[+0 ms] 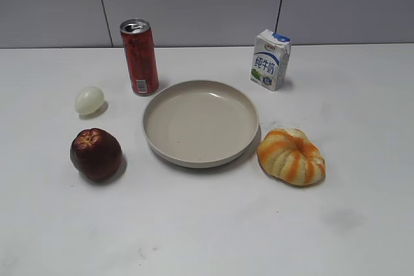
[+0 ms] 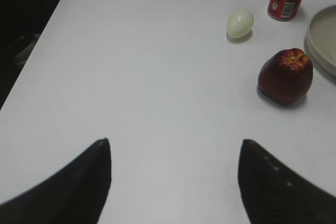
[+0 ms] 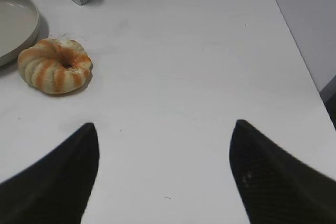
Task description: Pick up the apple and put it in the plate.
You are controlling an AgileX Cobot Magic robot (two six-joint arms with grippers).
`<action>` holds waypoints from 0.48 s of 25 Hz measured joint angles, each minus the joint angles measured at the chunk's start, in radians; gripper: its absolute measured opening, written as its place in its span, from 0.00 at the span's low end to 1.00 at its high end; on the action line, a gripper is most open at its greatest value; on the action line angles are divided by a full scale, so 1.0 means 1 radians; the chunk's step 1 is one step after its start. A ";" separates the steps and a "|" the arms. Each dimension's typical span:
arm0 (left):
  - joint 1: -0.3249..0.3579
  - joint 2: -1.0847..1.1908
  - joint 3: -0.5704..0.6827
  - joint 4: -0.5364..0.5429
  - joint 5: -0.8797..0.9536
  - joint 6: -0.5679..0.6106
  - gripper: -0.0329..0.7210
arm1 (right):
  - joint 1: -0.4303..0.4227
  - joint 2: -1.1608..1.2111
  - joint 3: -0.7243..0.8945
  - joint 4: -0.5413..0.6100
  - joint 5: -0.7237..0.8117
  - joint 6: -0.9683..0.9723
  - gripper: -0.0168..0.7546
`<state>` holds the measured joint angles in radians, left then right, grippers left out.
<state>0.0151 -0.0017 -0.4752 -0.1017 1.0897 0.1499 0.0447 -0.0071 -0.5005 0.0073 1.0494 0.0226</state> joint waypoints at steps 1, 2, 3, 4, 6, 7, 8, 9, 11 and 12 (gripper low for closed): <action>0.000 0.000 0.000 0.000 0.000 0.000 0.80 | 0.000 0.000 0.000 0.000 0.000 0.000 0.78; 0.000 0.000 0.000 0.000 0.000 0.000 0.80 | 0.000 0.000 0.000 0.000 0.000 0.000 0.78; 0.000 0.000 0.000 0.000 0.000 0.000 0.80 | 0.000 0.000 0.000 0.000 0.000 0.000 0.78; 0.000 0.000 0.000 0.000 0.000 0.000 0.80 | 0.000 0.000 0.000 0.000 0.000 0.000 0.78; 0.000 0.000 0.000 0.000 0.000 0.000 0.80 | 0.000 0.000 0.000 0.000 0.000 0.000 0.78; 0.000 0.000 0.000 0.000 0.000 0.000 0.80 | 0.000 0.000 0.000 0.000 0.000 0.000 0.78; 0.000 0.000 0.000 0.000 0.000 0.000 0.80 | 0.000 0.000 0.000 0.000 0.000 0.000 0.78; 0.000 0.000 0.000 0.000 0.000 0.000 0.80 | 0.000 0.000 0.000 0.000 0.000 0.000 0.78; 0.000 0.000 0.000 0.000 0.000 0.000 0.80 | 0.000 0.000 0.000 0.000 0.000 0.000 0.78; 0.000 0.000 0.000 0.000 0.000 0.000 0.80 | 0.000 0.000 0.000 0.000 0.000 0.000 0.78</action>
<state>0.0151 -0.0017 -0.4752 -0.1017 1.0897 0.1499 0.0447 -0.0071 -0.5005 0.0073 1.0494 0.0226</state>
